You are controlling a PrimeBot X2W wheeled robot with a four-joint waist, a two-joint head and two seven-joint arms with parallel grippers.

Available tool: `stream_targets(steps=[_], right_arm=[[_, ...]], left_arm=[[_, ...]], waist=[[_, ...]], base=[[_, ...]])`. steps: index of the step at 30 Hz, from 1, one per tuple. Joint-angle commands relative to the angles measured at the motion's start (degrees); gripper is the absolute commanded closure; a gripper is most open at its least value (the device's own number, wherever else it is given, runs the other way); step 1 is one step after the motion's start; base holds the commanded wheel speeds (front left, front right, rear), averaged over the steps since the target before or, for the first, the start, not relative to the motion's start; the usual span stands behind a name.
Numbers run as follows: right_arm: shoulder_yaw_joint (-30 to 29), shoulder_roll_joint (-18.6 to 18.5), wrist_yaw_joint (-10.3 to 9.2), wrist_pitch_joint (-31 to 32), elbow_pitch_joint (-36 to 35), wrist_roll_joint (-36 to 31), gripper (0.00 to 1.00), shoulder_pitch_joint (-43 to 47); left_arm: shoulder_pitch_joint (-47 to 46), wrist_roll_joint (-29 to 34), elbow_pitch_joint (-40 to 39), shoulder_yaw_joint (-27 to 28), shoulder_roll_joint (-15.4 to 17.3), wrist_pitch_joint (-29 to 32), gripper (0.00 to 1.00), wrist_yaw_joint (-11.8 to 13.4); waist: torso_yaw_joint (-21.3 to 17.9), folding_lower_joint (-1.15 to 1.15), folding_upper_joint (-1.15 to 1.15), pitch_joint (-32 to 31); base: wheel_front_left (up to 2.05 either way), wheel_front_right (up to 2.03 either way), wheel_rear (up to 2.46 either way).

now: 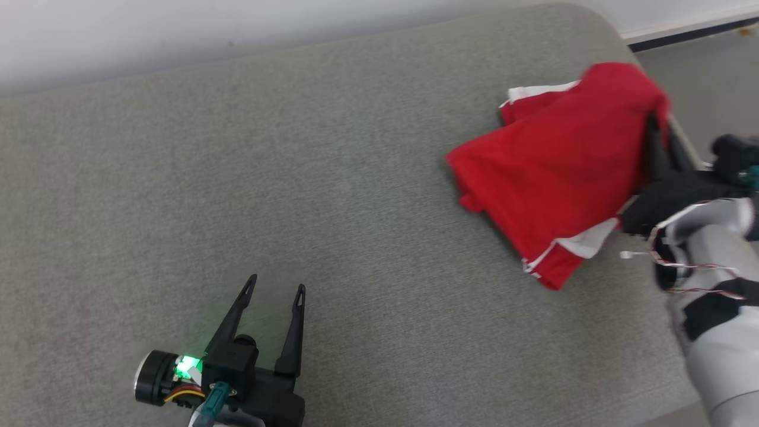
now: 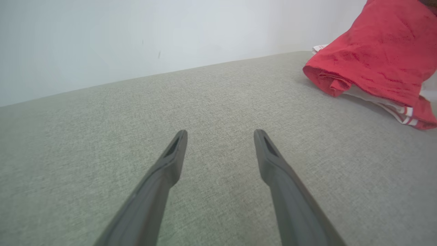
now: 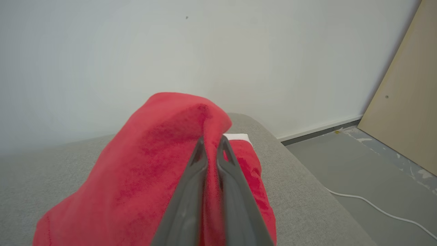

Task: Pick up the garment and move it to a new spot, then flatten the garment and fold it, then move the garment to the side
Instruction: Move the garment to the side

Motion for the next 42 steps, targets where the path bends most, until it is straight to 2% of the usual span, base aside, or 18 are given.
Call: stream_targets(steps=[1,5,11,12,14,18,22,26,30,33,34,37,42], right_arm=[[-2.4,-1.3,-0.16,-0.2,1.6,-1.6,1.00,-0.7],[-11.2,-4.7,-0.16,-0.2,5.9,-6.1,1.00,-1.6],[-22.5,-7.2,-0.16,-0.2,12.7,-15.1,1.00,0.0],[-24.4,-7.5,-0.16,-0.2,13.8,-16.5,0.77,-0.1],[-27.3,-7.0,-0.16,-0.2,13.4,-19.6,0.00,-0.4],[-32.1,-4.8,-0.16,-0.2,10.6,-25.0,0.00,1.1],[-32.6,-1.6,-0.16,-0.2,1.0,-28.1,0.00,2.9],[-26.0,2.5,-0.16,-0.2,-9.6,-25.7,0.00,6.4],[-16.4,5.2,-0.15,-0.2,-18.6,-21.4,0.00,12.7],[-11.3,6.5,-0.15,-0.2,-23.6,-17.1,0.00,18.1],[-11.3,6.5,-0.15,-0.2,-23.6,-17.1,0.00,18.1],[-6.9,8.5,-0.16,-0.2,-27.0,-13.5,0.00,25.8],[-3.5,10.7,-0.16,-0.2,-27.8,-12.3,0.00,32.4]], left_arm=[[-0.9,0.8,-0.3,0.2,0.4,-0.2,0.00,0.4],[-1.0,0.9,-0.4,0.0,0.8,-0.2,0.00,0.8],[-1.2,1.0,-0.3,-0.3,1.4,-0.2,0.00,0.9],[-1.1,0.9,-0.3,-0.3,1.4,-0.2,0.00,1.1],[-0.9,0.8,-0.3,-0.3,1.6,-0.2,0.00,1.2],[-0.5,0.4,-0.3,0.1,1.8,-0.2,0.00,1.8],[0.1,-0.2,-0.6,0.9,1.7,-0.2,0.00,2.4],[1.3,-0.7,-0.9,2.6,1.6,-0.2,0.00,3.3],[2.9,-1.6,-1.2,4.6,1.2,-0.2,0.00,4.6],[4.2,-1.9,-1.4,6.0,1.1,-0.2,0.00,5.0],[4.2,-1.9,-1.4,6.0,1.1,-0.2,0.00,5.0],[5.7,-2.4,-1.4,7.7,0.7,-0.2,0.00,5.4],[7.7,-2.7,-0.8,9.5,0.4,-0.2,0.00,5.4]], waist=[[2.3,-0.01,-0.01,2.1],[2.7,-0.01,-0.01,2.5],[3.3,-0.01,-0.01,2.9],[3.3,-0.01,-0.01,2.9],[3.4,-0.01,-0.01,2.8],[3.5,-0.01,-0.01,2.3],[3.6,-0.01,-0.01,1.3],[3.4,-0.01,-0.01,-0.6],[3.7,-0.01,-0.01,-3.1],[4.7,-0.01,-0.01,-4.9],[4.7,-0.01,-0.01,-4.9],[6.4,-0.01,-0.01,-6.9],[8.7,-0.01,-0.01,-8.7]], base=[[0.00,0.00,0.00],[0.00,0.00,0.00],[0.00,0.00,0.00],[0.00,0.00,0.00],[0.00,0.00,0.00],[0.00,0.00,0.00],[0.00,0.00,0.00],[0.00,0.00,0.00],[0.00,0.00,0.00],[0.00,0.00,0.00],[0.00,0.00,0.00],[0.00,0.00,0.00],[0.00,0.00,0.00]])
